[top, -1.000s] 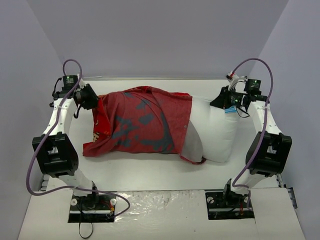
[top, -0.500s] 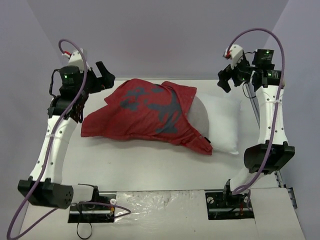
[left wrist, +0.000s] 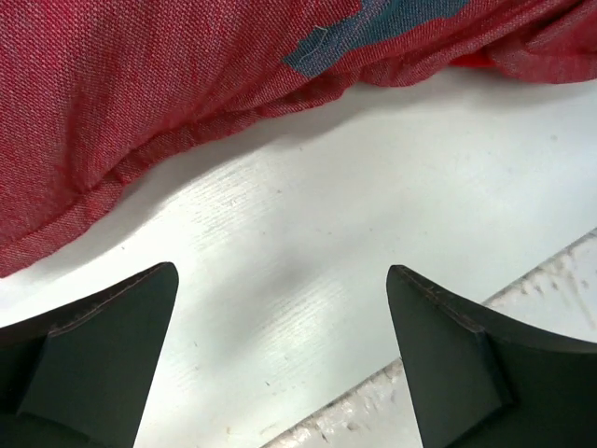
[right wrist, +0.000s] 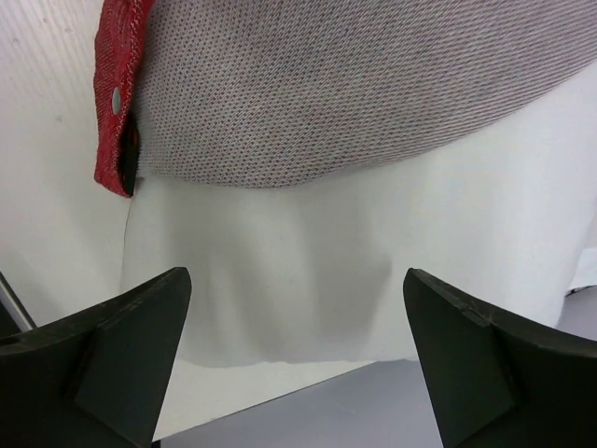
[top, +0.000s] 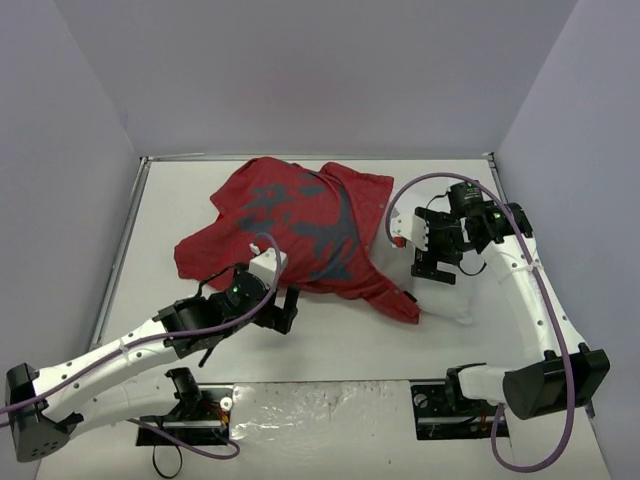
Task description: Remove the pillowcase from the pillow
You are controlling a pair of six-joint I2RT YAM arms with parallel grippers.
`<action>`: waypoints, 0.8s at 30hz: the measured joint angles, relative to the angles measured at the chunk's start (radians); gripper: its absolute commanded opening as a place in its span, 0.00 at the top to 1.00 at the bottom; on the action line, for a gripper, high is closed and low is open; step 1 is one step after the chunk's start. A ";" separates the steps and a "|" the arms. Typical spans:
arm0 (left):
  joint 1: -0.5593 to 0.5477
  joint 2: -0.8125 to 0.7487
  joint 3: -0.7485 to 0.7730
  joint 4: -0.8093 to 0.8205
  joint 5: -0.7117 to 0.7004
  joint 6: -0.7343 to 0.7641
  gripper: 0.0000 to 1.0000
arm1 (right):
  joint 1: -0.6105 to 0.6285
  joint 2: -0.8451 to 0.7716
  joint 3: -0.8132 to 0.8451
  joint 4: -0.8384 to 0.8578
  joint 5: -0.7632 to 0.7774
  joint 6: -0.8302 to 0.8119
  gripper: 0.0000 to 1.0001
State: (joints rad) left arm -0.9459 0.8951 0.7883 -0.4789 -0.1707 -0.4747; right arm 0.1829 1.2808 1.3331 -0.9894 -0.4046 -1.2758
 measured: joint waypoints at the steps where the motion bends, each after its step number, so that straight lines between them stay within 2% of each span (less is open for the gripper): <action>1: -0.036 0.000 -0.012 0.014 -0.045 0.004 0.06 | 0.006 -0.015 -0.023 0.014 0.017 0.013 0.07; 7: -0.069 0.209 -0.023 0.158 -0.333 0.087 0.06 | 0.039 0.010 -0.198 0.196 0.143 0.195 0.11; 9: -0.073 0.284 -0.046 0.225 -0.385 0.145 0.06 | 0.043 0.048 -0.232 0.274 0.179 0.271 0.19; 10: -0.075 0.310 -0.057 0.251 -0.406 0.170 0.06 | 0.046 0.062 -0.249 0.317 0.196 0.306 0.29; 11: -0.076 0.332 -0.069 0.282 -0.425 0.202 0.06 | 0.048 0.072 -0.264 0.353 0.213 0.333 0.52; 12: -0.076 0.349 -0.081 0.320 -0.442 0.237 0.06 | 0.048 0.082 -0.275 0.384 0.228 0.354 0.65; 13: -0.076 0.361 -0.094 0.361 -0.455 0.268 0.06 | 0.046 0.095 -0.277 0.407 0.235 0.379 0.86; 14: -0.076 0.369 -0.106 0.398 -0.462 0.293 0.06 | 0.039 0.108 -0.275 0.427 0.235 0.402 0.98; 19: -0.066 0.409 -0.141 0.573 -0.463 0.445 0.06 | -0.100 0.189 -0.168 0.437 0.089 0.463 1.00; 24: -0.059 0.412 -0.147 0.705 -0.413 0.639 0.06 | -0.241 0.309 0.094 0.333 -0.105 0.437 1.00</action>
State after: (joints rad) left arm -1.0050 1.3071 0.6411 0.2260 -0.5838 0.1642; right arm -0.0582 1.5898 1.4273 -0.6563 -0.5098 -0.8387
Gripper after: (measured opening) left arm 0.943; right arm 0.043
